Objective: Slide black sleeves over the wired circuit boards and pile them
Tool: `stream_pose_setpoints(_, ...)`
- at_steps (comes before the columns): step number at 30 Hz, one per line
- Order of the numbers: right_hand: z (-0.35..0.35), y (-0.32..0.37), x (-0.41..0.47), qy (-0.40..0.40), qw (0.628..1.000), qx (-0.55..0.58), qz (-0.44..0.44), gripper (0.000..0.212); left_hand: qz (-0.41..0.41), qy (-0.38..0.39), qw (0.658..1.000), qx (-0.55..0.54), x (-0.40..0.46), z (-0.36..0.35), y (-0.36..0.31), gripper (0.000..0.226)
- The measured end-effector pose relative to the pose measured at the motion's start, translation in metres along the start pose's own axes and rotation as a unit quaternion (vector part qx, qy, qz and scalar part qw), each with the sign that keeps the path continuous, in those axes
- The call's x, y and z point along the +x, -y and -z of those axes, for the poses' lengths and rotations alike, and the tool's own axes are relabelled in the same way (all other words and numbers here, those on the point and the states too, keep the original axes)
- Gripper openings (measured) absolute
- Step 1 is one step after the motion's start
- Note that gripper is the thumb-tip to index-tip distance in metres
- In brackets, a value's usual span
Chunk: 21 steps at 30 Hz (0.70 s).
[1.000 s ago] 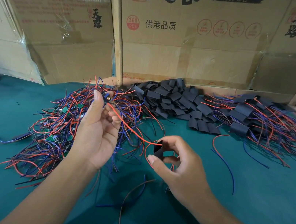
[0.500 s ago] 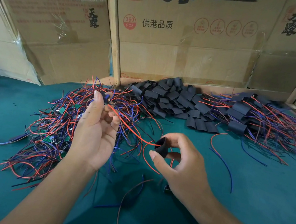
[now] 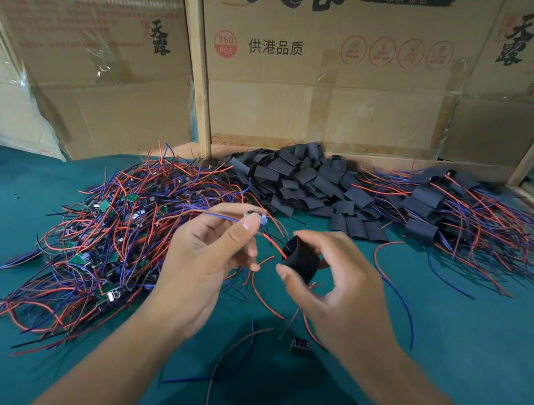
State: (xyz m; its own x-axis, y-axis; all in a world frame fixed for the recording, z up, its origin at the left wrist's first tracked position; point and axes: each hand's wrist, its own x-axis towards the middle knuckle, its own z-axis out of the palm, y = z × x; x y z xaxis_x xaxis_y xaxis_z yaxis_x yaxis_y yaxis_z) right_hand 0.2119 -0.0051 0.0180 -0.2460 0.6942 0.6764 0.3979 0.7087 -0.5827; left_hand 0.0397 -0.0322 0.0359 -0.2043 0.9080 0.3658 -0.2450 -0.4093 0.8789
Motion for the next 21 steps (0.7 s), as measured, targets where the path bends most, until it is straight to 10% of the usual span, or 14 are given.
stream_pose_setpoints(21,0.021,-0.003,0.011,0.021,0.984,-0.11,0.14,0.043,0.064,0.054,0.995,-0.049,-0.005,-0.004,0.007,0.034)
